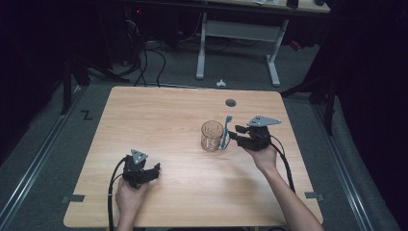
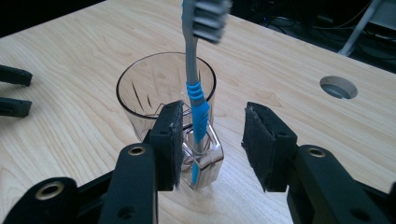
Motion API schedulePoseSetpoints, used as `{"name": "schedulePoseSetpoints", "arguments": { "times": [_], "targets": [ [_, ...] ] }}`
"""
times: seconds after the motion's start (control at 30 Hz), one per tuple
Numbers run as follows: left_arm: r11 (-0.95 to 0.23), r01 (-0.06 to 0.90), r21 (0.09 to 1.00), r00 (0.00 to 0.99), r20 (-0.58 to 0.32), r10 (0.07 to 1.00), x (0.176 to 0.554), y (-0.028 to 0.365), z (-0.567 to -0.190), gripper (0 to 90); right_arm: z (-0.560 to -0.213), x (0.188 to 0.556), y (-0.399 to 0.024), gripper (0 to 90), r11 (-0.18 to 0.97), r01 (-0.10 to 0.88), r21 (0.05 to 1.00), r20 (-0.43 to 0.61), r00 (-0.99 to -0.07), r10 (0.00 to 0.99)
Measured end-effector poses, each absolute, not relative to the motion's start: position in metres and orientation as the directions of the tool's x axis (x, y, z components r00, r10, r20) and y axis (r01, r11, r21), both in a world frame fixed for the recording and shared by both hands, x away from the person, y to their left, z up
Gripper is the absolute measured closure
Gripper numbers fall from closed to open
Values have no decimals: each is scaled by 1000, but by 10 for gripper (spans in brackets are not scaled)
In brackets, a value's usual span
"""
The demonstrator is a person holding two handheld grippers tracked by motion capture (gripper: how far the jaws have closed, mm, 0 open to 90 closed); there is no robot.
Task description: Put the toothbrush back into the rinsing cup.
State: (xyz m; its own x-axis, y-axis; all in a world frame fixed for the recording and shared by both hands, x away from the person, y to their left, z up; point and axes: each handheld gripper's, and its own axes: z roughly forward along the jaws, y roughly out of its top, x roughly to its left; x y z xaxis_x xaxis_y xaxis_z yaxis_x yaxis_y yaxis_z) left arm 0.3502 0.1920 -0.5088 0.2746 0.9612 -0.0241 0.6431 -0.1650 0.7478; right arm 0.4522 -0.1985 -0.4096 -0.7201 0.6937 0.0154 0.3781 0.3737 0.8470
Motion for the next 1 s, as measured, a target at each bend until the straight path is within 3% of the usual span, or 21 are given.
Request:
{"name": "schedulePoseSetpoints", "arguments": {
  "times": [1.0],
  "targets": [
    [-167, 643, 748, 274, -21, 962, 350, 191, -509, 266, -397, 427, -232, 589, 299, 380, 875, 46, -681, 731]
  ]
}}
